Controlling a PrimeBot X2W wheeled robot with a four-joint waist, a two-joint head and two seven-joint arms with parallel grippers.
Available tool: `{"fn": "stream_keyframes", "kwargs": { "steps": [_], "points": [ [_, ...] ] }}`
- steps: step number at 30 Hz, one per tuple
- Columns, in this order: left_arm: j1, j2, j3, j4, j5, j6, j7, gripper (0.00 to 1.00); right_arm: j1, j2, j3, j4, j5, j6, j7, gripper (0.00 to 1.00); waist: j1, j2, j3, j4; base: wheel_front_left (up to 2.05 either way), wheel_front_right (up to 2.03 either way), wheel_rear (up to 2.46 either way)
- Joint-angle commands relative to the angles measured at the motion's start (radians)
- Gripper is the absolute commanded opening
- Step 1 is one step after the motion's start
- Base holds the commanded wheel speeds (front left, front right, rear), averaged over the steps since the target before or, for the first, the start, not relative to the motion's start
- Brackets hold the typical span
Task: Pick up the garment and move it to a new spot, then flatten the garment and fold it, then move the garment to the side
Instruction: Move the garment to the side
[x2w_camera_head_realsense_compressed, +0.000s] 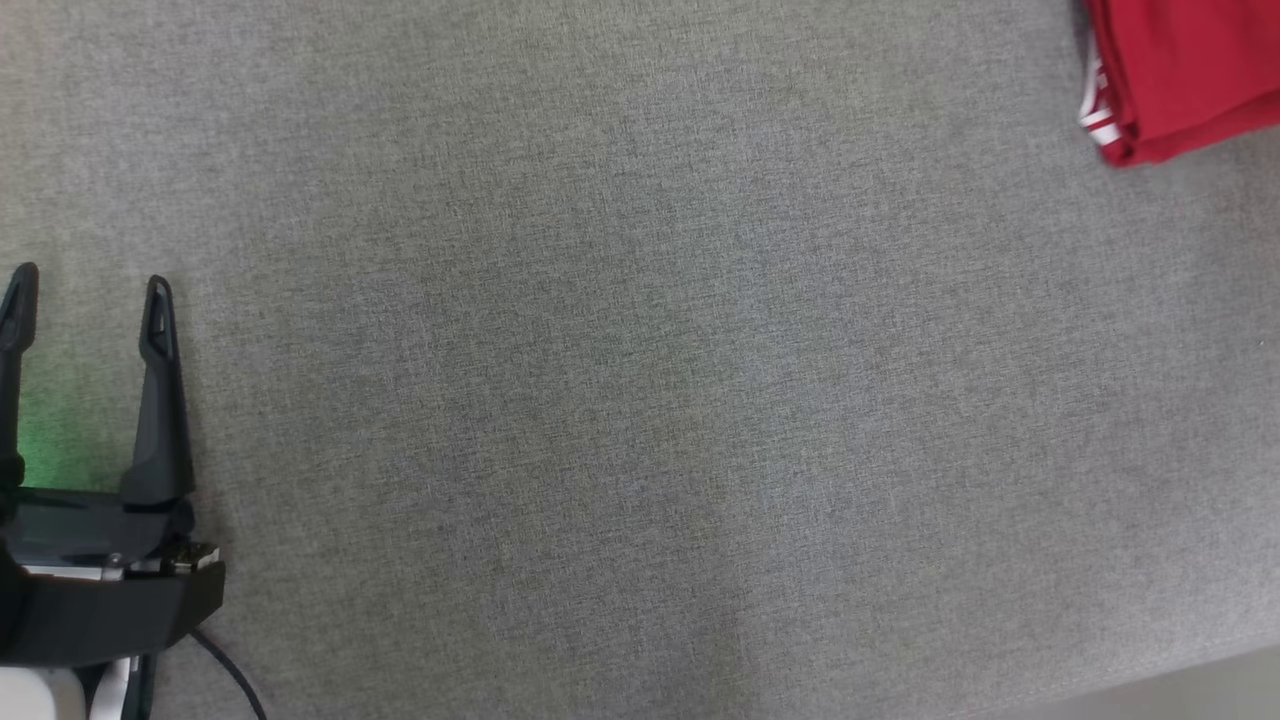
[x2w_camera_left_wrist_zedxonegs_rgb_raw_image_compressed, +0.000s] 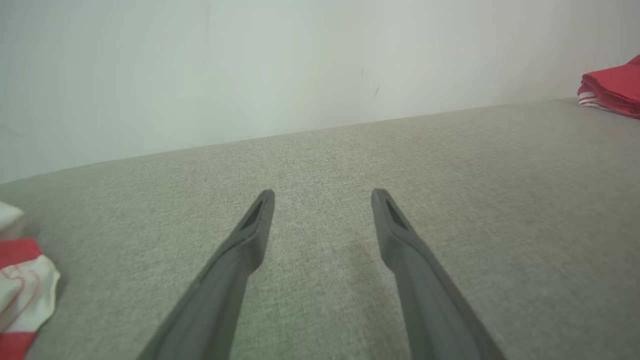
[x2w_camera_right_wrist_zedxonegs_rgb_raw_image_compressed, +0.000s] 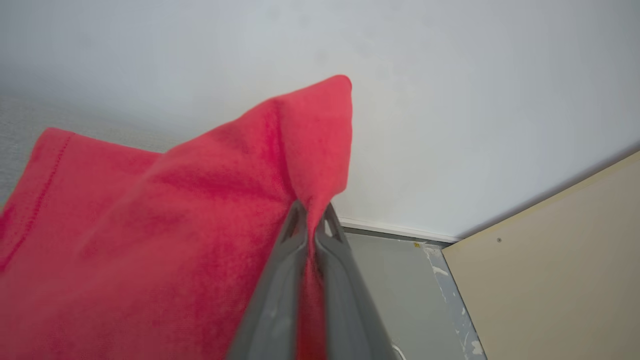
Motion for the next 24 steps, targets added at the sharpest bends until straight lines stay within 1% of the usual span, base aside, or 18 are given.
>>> {"fn": "stream_keyframes", "kwargs": {
  "steps": [1,5,6,7,8,15,19,24],
  "points": [
    [0.013,0.003,0.001,-0.002,-0.007,0.001,0.003,1.00,-0.016,-0.009,0.003,0.001,-0.008,-0.003,0.005,0.00,-0.0001,-0.0002,0.003,0.001,0.00,0.00,0.00],
    [0.017,0.008,0.006,-0.011,-0.012,0.007,0.004,1.00,-0.042,-0.009,0.006,0.020,-0.025,-0.003,0.026,0.00,-0.0001,-0.0002,0.009,0.005,0.00,0.00,0.00],
    [0.020,0.009,0.007,-0.011,-0.012,0.008,0.003,1.00,-0.048,-0.005,0.005,0.025,-0.030,-0.003,0.025,0.20,-0.0001,-0.0002,0.010,0.005,0.00,0.00,0.00],
    [0.022,0.010,0.009,-0.012,-0.013,0.010,0.002,1.00,-0.053,-0.001,-0.001,0.033,-0.034,-0.003,0.030,0.88,-0.0001,-0.0002,0.011,0.005,0.00,0.00,0.00],
    [0.023,0.011,0.009,-0.012,-0.012,0.011,0.001,1.00,-0.057,0.002,-0.003,0.036,-0.041,-0.003,0.030,1.00,-0.0001,-0.0002,0.013,0.005,0.00,0.00,0.00],
    [0.026,0.003,0.003,0.008,-0.017,0.020,-0.009,1.00,-0.062,0.018,-0.036,0.045,-0.098,-0.003,-0.046,1.00,-0.0001,-0.0002,-0.010,0.010,0.00,0.00,0.00],
    [0.031,-0.012,-0.004,0.036,-0.026,0.025,-0.021,1.00,-0.036,0.041,-0.064,0.034,-0.108,-0.003,-0.106,1.00,-0.0001,-0.0002,-0.063,0.021,0.00,0.00,0.00],
    [0.061,-0.030,-0.006,0.081,-0.032,0.032,-0.036,1.00,0.019,0.093,-0.081,-0.005,-0.094,-0.003,-0.183,1.00,-0.0001,-0.0002,-0.153,0.040,0.00,0.00,0.00]
  ]
}}
